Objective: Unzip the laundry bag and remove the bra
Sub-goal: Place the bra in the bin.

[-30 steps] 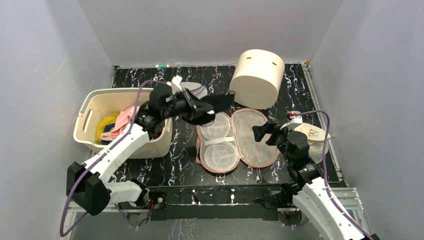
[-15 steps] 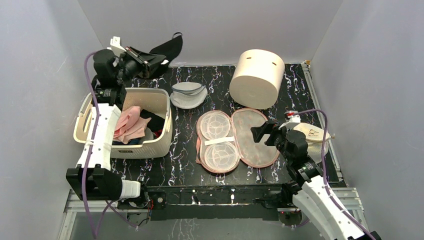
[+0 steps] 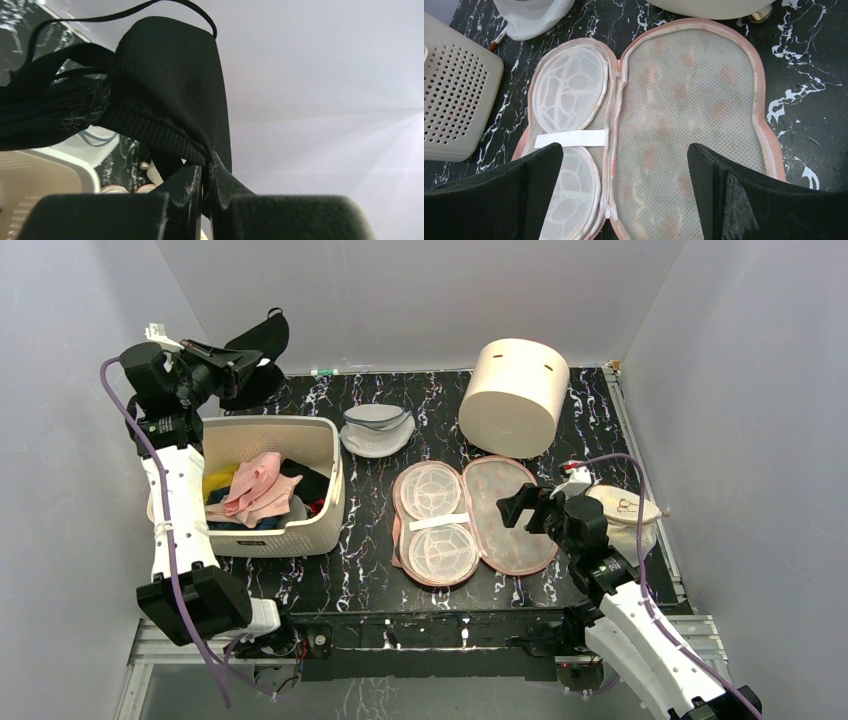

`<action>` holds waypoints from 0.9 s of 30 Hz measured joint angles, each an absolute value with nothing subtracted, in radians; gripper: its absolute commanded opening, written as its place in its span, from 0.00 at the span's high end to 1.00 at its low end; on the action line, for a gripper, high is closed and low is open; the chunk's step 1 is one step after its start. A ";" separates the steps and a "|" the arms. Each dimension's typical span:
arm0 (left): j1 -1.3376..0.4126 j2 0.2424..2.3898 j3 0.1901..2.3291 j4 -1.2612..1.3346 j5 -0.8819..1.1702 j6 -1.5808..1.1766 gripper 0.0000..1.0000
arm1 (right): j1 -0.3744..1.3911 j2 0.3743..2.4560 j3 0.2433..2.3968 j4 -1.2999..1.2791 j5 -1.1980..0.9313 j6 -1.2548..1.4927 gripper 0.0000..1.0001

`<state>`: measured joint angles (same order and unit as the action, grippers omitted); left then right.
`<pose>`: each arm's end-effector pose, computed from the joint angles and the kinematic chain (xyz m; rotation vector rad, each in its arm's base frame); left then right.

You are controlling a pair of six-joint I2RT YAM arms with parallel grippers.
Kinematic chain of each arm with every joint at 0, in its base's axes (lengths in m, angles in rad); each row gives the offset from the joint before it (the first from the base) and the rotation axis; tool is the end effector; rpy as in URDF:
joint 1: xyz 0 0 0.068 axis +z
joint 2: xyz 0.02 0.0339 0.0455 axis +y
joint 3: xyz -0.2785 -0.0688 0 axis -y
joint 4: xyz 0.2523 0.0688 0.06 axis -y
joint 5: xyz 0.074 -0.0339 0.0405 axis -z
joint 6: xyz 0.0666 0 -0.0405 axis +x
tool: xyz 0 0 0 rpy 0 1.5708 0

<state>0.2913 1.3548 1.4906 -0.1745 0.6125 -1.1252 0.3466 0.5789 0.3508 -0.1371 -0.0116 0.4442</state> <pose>0.3276 0.0583 0.4742 -0.6921 1.5796 -1.1198 0.1667 0.0610 0.2171 0.0884 1.9718 0.5338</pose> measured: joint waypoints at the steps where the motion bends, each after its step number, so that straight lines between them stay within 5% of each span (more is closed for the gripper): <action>1: 0.301 1.354 1.491 -0.185 0.612 -1.113 1.00 | 0.347 0.583 0.351 -0.137 -0.015 0.443 0.04; 8: 0.419 1.303 1.425 -0.176 0.656 -1.041 1.00 | 0.347 0.616 0.351 -0.136 -0.030 0.442 0.04; 15: 0.567 1.273 1.159 0.128 0.837 -1.165 1.00 | 0.347 0.643 0.351 -0.134 -0.036 0.439 0.04; 27: 0.587 1.055 0.804 0.298 0.920 -1.196 1.00 | 0.347 0.654 0.351 -0.130 -0.075 0.424 0.04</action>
<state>0.5869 1.0550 0.8040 0.2981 0.9199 -1.1961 0.3466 0.6544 0.3511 -0.1299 -0.0753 0.4236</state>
